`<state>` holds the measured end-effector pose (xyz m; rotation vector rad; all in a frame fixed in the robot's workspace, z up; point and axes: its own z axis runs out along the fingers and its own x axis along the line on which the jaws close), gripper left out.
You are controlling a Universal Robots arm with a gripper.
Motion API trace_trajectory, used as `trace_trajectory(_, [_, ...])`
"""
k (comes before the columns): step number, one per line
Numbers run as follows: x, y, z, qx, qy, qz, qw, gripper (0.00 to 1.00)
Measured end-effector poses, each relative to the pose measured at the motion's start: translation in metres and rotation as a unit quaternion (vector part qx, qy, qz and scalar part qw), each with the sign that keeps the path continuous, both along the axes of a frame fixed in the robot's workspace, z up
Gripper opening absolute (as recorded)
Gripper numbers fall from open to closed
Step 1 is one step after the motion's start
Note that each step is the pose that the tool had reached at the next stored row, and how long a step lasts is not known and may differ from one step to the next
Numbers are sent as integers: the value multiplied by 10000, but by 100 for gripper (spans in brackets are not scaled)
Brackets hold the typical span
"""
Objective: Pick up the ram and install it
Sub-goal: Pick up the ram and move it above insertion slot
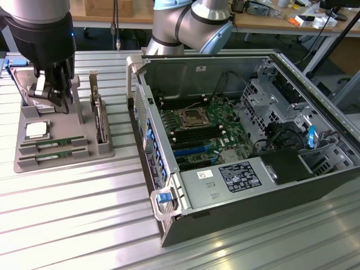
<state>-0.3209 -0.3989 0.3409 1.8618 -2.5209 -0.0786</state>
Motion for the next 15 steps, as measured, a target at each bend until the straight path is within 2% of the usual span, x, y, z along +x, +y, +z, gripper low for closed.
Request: trace_trajectory(15, [0,-1,-110,0,1,0,10000,30])
